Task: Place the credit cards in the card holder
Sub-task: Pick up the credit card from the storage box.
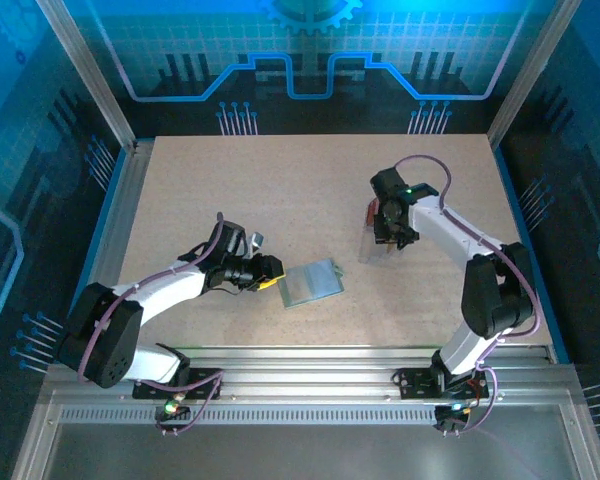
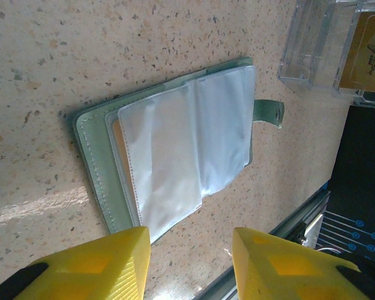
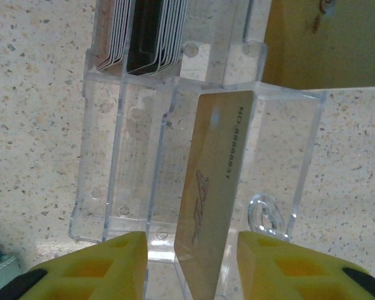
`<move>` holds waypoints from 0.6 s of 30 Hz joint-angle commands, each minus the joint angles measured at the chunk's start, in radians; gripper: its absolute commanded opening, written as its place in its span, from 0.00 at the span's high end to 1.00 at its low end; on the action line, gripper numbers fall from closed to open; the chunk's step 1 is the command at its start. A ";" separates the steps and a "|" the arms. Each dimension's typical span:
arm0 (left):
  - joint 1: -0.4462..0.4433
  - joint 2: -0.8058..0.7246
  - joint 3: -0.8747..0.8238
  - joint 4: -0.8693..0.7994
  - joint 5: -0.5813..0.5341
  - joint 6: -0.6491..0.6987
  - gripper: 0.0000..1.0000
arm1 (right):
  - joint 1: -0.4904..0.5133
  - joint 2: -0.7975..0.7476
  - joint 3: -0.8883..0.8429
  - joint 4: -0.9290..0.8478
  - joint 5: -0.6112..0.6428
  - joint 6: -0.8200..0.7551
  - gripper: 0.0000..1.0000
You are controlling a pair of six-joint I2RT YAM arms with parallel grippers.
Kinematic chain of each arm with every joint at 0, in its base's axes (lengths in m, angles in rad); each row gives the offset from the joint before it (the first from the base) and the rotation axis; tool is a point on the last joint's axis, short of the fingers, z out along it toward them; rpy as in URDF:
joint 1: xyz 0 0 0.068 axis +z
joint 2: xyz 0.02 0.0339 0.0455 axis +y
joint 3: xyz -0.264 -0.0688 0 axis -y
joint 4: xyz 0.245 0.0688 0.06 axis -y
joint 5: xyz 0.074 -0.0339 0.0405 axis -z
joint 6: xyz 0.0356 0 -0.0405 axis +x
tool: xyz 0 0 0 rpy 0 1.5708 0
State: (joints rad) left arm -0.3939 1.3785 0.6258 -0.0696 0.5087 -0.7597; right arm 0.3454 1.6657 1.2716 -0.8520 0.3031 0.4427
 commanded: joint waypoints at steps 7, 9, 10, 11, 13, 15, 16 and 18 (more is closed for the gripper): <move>-0.004 -0.016 0.005 0.007 -0.016 0.007 0.60 | -0.013 0.032 0.037 -0.006 0.024 -0.013 0.74; -0.004 -0.016 0.003 0.007 -0.015 0.007 0.61 | -0.013 0.035 0.044 -0.016 0.042 -0.017 0.78; -0.005 -0.016 0.003 0.007 -0.015 0.007 0.61 | -0.013 0.039 0.049 -0.020 0.050 -0.017 0.80; -0.005 -0.016 0.003 0.007 -0.015 0.008 0.61 | -0.013 0.040 0.051 -0.021 0.054 -0.020 0.82; -0.004 -0.015 0.002 0.007 -0.015 0.008 0.61 | -0.013 0.039 0.054 -0.023 0.058 -0.021 0.86; -0.004 -0.012 0.002 0.007 -0.016 0.008 0.61 | -0.012 0.040 0.055 -0.024 0.061 -0.025 0.89; -0.004 -0.012 0.002 0.007 -0.016 0.008 0.61 | -0.013 0.039 0.057 -0.024 0.063 -0.027 0.92; -0.003 -0.011 0.002 0.007 -0.016 0.009 0.61 | -0.013 0.040 0.062 -0.030 0.065 -0.029 0.97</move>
State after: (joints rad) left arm -0.3939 1.3781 0.6258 -0.0696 0.5083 -0.7597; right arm 0.3435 1.6913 1.3048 -0.8494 0.3382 0.4206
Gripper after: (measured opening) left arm 0.394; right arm 0.042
